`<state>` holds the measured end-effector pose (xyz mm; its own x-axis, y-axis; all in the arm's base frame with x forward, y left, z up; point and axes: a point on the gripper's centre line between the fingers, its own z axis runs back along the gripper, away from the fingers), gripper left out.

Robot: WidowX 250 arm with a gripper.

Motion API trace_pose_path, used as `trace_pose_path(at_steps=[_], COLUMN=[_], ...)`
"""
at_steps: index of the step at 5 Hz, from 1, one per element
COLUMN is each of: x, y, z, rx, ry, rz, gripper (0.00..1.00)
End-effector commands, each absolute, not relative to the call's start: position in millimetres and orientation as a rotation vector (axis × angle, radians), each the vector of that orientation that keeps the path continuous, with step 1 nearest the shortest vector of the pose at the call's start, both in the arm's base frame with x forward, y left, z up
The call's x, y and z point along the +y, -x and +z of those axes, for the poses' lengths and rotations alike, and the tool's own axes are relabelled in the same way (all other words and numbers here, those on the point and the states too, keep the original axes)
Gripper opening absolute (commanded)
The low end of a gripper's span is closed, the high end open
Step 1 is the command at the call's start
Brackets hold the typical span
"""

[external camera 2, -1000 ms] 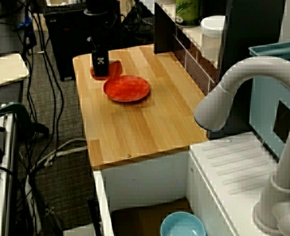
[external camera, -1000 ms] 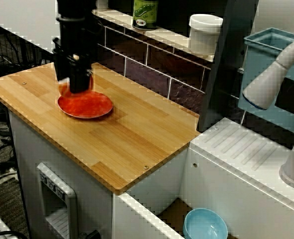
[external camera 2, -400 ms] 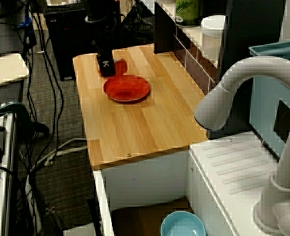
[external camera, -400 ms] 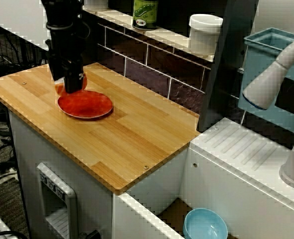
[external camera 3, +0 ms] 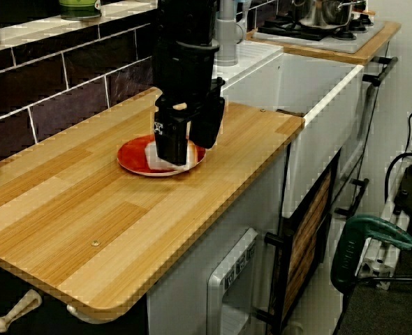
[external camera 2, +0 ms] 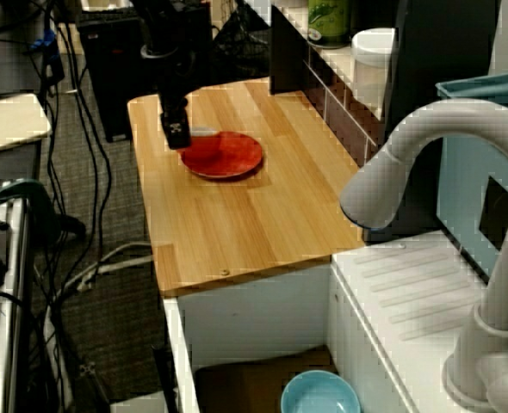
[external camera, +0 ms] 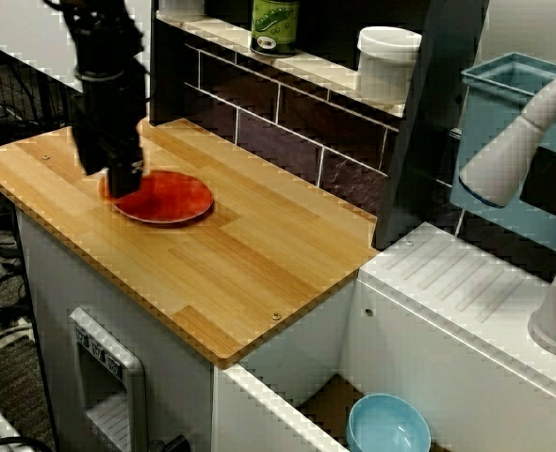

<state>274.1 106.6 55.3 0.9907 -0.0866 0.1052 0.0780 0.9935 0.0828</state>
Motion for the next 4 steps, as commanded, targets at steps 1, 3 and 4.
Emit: trace_pose_path(at_steps=[1,3,4], x=[204.2,249.6,240.3], y=[-219.9,-186.3,-187.5], z=[44.6,27.9,23.6], rx=[-0.137,-0.022,-0.04], ry=[0.004,0.094,0.067], rz=[0.139,0.163,0.135], gripper=[1.0,1.0,1.0])
